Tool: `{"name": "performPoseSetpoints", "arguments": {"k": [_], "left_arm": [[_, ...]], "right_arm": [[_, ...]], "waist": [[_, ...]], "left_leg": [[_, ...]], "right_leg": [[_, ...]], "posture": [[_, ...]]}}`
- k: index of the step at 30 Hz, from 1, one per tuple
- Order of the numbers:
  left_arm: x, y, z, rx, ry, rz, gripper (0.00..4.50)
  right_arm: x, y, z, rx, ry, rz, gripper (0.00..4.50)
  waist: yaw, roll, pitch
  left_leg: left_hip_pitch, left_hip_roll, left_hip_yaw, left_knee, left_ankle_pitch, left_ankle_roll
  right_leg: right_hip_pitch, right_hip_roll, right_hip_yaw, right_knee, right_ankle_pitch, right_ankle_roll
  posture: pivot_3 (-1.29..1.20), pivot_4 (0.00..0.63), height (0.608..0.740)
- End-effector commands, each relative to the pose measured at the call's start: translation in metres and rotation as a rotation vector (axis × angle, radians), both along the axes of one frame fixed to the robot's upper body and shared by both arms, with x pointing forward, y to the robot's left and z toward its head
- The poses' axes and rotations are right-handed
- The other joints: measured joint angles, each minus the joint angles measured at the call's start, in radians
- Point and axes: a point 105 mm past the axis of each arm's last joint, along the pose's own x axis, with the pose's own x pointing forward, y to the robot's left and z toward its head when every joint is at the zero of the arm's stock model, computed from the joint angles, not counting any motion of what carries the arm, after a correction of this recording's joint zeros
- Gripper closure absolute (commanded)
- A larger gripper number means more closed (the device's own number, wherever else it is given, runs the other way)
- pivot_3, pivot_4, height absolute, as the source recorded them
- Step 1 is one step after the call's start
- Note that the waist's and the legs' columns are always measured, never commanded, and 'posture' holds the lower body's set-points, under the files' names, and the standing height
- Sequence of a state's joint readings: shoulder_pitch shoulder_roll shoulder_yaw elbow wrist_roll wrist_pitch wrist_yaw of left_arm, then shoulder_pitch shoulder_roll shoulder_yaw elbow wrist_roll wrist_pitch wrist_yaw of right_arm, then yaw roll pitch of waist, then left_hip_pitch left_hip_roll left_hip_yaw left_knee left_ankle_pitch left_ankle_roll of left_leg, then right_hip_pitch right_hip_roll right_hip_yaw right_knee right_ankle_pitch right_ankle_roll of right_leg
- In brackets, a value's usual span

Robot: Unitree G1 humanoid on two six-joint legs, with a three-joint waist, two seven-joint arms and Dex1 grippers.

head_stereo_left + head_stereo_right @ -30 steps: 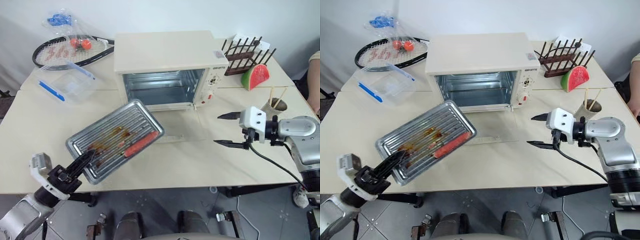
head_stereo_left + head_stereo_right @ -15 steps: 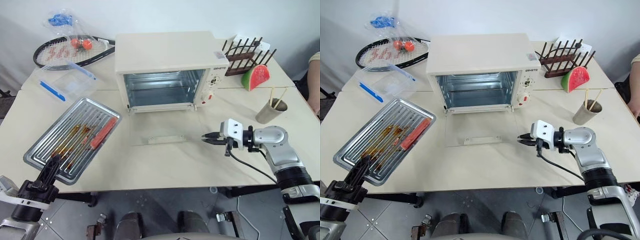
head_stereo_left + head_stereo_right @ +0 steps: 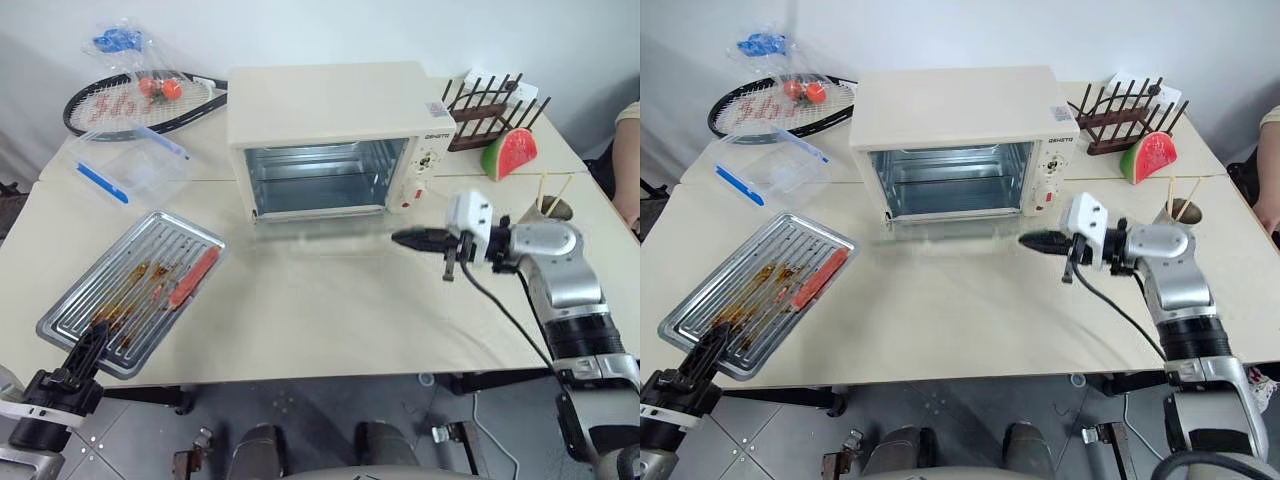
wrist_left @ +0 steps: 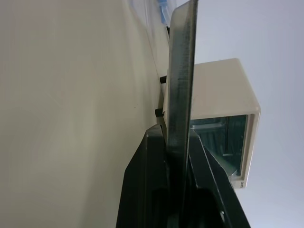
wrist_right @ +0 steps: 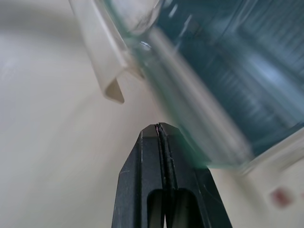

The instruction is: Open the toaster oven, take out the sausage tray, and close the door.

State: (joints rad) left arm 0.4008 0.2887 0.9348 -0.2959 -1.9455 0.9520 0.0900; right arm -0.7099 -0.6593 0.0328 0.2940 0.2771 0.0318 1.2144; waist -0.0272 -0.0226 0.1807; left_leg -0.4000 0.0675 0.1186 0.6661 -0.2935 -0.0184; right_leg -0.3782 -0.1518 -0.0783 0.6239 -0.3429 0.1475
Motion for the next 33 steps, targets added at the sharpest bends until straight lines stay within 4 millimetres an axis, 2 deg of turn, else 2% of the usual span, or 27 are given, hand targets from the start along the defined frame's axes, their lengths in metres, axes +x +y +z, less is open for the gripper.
{"name": "performPoseSetpoints", "arguments": {"k": [1,9,14,17,22,27,30,33], "left_arm": [[-0.002,0.001,0.004,-0.005,-0.014,-0.009,4.5],[0.001,-0.003,0.001,-0.012,-0.002,-0.045,4.5],[-0.001,-0.022,-0.004,-0.004,0.028,-0.193,4.5],[0.004,-0.038,-0.01,0.003,0.08,-0.362,4.5],[0.014,-0.044,-0.008,0.022,0.098,-0.487,4.5],[0.062,-0.08,0.006,0.053,0.093,-0.786,4.5],[0.085,-0.094,0.009,0.055,0.119,-0.862,4.5],[0.098,-0.108,0.007,0.086,0.158,-0.959,4.5]], "right_arm": [[0.004,0.003,0.024,0.037,-0.065,0.006,4.45],[0.022,0.009,0.05,0.058,-0.15,-0.01,4.45],[0.01,0.015,0.05,0.046,-0.123,0.042,4.45],[-0.009,0.015,0.039,-0.001,-0.054,0.1,4.45],[-0.025,0.013,0.029,-0.045,0.002,0.123,4.45],[-0.047,0.001,0.003,-0.101,0.078,0.105,4.45],[-0.053,-0.002,-0.002,-0.098,0.089,0.075,4.45],[-0.058,-0.007,-0.001,-0.095,0.09,0.047,4.45]], "waist": [[0.0,0.0,0.0],[-0.002,0.0,0.0],[0.0,0.0,0.0],[0.005,0.0,0.0],[0.0,0.0,0.0],[0.028,0.002,0.001],[0.025,0.001,0.001],[0.018,0.001,0.001]], "left_leg": [[0.0,0.0,0.0,0.0,0.0,0.0],[0.0,0.0,0.0,0.0,0.0,0.0],[-0.001,0.0,0.0,-0.001,-0.001,0.0],[-0.001,0.0,0.0,-0.001,-0.001,0.0],[-0.001,0.0,0.0,-0.001,-0.001,0.0],[-0.001,0.001,-0.001,-0.001,-0.001,-0.001],[-0.001,0.0,0.001,0.0,-0.001,0.0],[-0.001,0.0,0.002,-0.001,-0.001,0.0]], "right_leg": [[0.0,0.0,0.0,0.0,0.0,0.0],[0.0,0.0,0.0,0.001,0.0,0.0],[0.0,0.0,0.0,0.002,0.0,0.0],[0.0,0.0,0.0,0.002,0.0,0.0],[0.0,0.0,0.0,0.002,0.0,0.0],[-0.001,0.001,-0.001,0.002,-0.001,-0.001],[-0.001,0.001,0.001,0.003,0.0,0.0],[-0.002,0.001,0.002,0.002,0.001,0.001]], "posture": [[0.0,0.15,0.74],[0.0,0.15,0.74],[0.0,0.15,0.74],[0.0,0.15,0.74],[0.0,0.15,0.74],[0.0,0.15,0.74],[0.0,0.15,0.74],[0.0,0.15,0.74]]}}
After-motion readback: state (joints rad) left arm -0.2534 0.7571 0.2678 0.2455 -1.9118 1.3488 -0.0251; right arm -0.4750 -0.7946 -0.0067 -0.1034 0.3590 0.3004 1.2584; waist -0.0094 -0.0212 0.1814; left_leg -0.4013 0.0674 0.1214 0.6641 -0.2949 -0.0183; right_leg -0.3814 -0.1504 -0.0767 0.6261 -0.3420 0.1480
